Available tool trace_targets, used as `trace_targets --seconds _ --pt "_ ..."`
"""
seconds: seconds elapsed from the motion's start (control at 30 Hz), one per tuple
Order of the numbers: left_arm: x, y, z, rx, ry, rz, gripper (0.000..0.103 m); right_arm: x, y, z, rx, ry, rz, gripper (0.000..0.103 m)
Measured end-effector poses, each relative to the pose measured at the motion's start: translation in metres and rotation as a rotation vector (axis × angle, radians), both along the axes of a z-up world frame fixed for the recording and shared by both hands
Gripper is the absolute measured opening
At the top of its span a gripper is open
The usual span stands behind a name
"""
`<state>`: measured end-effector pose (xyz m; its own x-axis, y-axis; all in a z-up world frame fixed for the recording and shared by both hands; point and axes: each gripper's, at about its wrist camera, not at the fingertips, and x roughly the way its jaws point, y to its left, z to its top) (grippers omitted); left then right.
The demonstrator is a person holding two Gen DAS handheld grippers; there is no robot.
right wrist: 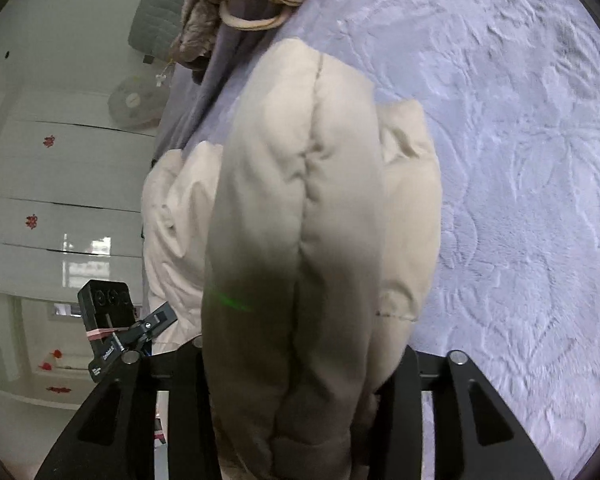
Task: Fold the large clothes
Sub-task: 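Lower the jacket bundle onto the bed and open both grippers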
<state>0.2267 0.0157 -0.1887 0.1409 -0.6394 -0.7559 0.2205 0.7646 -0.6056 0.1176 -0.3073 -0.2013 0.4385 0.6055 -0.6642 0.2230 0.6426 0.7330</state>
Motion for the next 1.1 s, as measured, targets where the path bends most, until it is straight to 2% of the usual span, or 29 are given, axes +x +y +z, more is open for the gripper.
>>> trace_targets --seconds 0.1,0.2,0.27,0.4,0.43,0.47,0.53,0.63,0.7,0.77,0.87,0.97,1.1 --pt "0.001 -0.013 0.006 0.034 -0.015 0.010 0.091 0.009 -0.004 -0.008 -0.001 0.028 -0.018 0.059" --pt "-0.003 -0.026 0.022 0.112 -0.054 0.047 0.091 0.000 -0.006 0.001 -0.028 0.057 -0.035 0.064" --pt "-0.015 -0.021 0.040 0.153 -0.103 0.068 0.091 -0.012 -0.007 0.018 -0.094 0.057 -0.026 0.064" --pt "-0.040 0.003 0.065 0.173 -0.162 0.099 0.091 -0.038 -0.003 0.061 -0.291 0.012 -0.010 0.063" --pt "-0.049 0.012 0.068 0.182 -0.170 0.108 0.091 -0.046 -0.001 0.072 -0.321 -0.008 -0.015 0.054" --pt "-0.057 0.018 0.070 0.190 -0.172 0.116 0.091 -0.056 -0.001 0.081 -0.335 -0.030 -0.020 0.035" --pt "-0.073 0.025 0.069 0.210 -0.170 0.121 0.091 -0.079 0.005 0.100 -0.351 -0.081 -0.035 0.026" --pt "-0.099 0.035 0.051 0.250 -0.145 0.097 0.091 -0.104 0.025 0.110 -0.361 -0.142 0.002 0.023" --pt "-0.113 0.036 0.040 0.258 -0.141 0.090 0.091 -0.113 0.047 0.104 -0.413 -0.134 0.066 0.022" --pt "-0.119 0.031 0.034 0.277 -0.152 0.088 0.091 -0.127 0.058 0.084 -0.460 -0.068 0.113 0.020" --pt "-0.123 0.028 0.028 0.285 -0.147 0.087 0.092 -0.126 0.061 0.052 -0.525 0.017 0.126 0.018" --pt "-0.127 0.026 0.031 0.297 -0.138 0.078 0.091 -0.124 0.050 0.028 -0.501 0.080 0.102 0.015" --pt "-0.134 0.024 0.044 0.355 -0.139 0.082 0.091 -0.119 0.047 0.027 -0.495 0.097 0.090 0.015"
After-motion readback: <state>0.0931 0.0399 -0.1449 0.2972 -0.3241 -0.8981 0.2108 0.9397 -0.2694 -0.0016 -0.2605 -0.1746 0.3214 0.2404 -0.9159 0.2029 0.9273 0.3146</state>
